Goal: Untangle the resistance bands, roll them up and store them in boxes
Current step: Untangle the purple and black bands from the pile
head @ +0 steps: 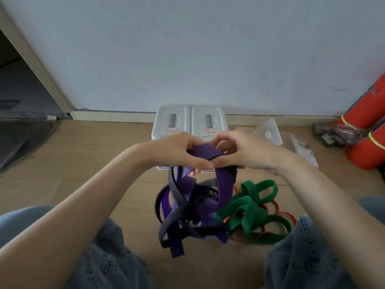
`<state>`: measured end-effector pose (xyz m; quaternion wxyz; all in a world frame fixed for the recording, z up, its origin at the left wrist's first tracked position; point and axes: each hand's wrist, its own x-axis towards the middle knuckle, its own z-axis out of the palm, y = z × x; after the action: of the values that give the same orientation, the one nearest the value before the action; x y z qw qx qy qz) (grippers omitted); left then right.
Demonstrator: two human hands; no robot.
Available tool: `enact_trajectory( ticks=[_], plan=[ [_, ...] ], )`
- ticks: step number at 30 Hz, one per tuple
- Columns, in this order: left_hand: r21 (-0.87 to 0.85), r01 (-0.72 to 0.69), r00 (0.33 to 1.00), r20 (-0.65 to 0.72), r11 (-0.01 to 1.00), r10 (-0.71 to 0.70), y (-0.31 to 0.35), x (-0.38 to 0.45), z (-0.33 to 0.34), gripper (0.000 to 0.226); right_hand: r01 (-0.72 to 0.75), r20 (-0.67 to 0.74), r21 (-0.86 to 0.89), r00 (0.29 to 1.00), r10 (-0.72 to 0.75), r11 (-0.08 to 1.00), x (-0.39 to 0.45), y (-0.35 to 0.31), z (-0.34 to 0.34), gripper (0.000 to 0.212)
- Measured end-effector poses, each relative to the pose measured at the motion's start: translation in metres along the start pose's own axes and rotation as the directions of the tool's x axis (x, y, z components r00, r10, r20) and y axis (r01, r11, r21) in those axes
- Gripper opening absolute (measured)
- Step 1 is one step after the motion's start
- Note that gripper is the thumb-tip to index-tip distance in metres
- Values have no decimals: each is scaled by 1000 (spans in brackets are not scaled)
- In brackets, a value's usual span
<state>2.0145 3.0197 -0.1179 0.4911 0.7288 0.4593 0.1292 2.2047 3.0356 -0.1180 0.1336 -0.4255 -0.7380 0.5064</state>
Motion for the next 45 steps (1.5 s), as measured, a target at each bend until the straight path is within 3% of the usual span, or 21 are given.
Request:
enact_trajectory(
  ticks=[3,5,7,9,11,14,16,17,18,20,22,23,25,29,31,34,37,41,45],
  plan=[
    [37,48,999,-26,998,-47,-24,10,12,24,18,-72,-14,997,-19,1000,-1,3,-2,22],
    [91,108,994,21,990,-110,-42,12,27,27,24,-119,82,993,-14,996,-6,3,-6,20],
    [-30,135,991,26,990,-134,-51,12,40,26,64,-193,258,981,-14,964,-12,1,-10,21],
    [-190,79,994,-62,979,-92,-46,13,38,25,175,-301,432,953,-42,885,-18,-3,-15,22],
    [-314,3,989,-142,949,-51,-33,13,19,18,302,-446,463,892,-76,833,-22,-6,-25,24],
    [-569,-189,975,-208,800,82,-15,1,-16,18,317,-550,129,811,-198,940,-24,-4,-42,28],
    [-651,-280,957,-246,705,153,-11,-8,-26,21,162,-510,-166,830,-225,973,-21,3,-48,26],
    [-671,-281,955,-267,686,130,-12,-8,-25,18,72,-461,-227,870,-172,971,-19,5,-48,27],
    [-682,-247,956,-290,689,56,-14,-6,-20,17,-20,-387,-244,919,-78,970,-16,8,-45,36],
    [-649,-124,945,-309,751,-111,-17,0,-8,16,-164,-212,-334,973,95,928,-12,18,-36,75],
    [-596,-38,964,-234,802,-128,-17,4,2,17,-140,-82,-402,990,117,905,-8,20,-18,105],
    [-603,-31,977,-186,797,-102,-16,4,5,21,-86,-17,-335,996,86,938,-6,18,-8,112],
    [-653,-69,987,-153,754,-41,-8,5,5,26,-6,51,-114,999,12,993,-2,16,9,106],
    [-743,-216,965,-262,633,22,4,7,-1,25,58,-221,70,974,-41,996,6,12,21,44],
    [-649,-213,958,-285,730,26,1,7,-3,18,71,-304,231,953,2,970,5,7,14,17],
    [-344,-26,978,-202,939,-46,-15,11,5,36,160,-350,502,936,31,850,2,2,-2,25],
    [-77,63,994,-88,995,-70,-34,21,35,34,167,-268,616,963,5,770,-5,-2,0,27],
    [-173,120,987,-83,978,-136,-44,24,41,42,223,-323,707,946,26,671,-10,-4,-2,21],
    [-196,55,939,-322,979,-117,-34,13,2,44,378,-496,688,868,20,620,-13,-3,-20,17]
  ],
)
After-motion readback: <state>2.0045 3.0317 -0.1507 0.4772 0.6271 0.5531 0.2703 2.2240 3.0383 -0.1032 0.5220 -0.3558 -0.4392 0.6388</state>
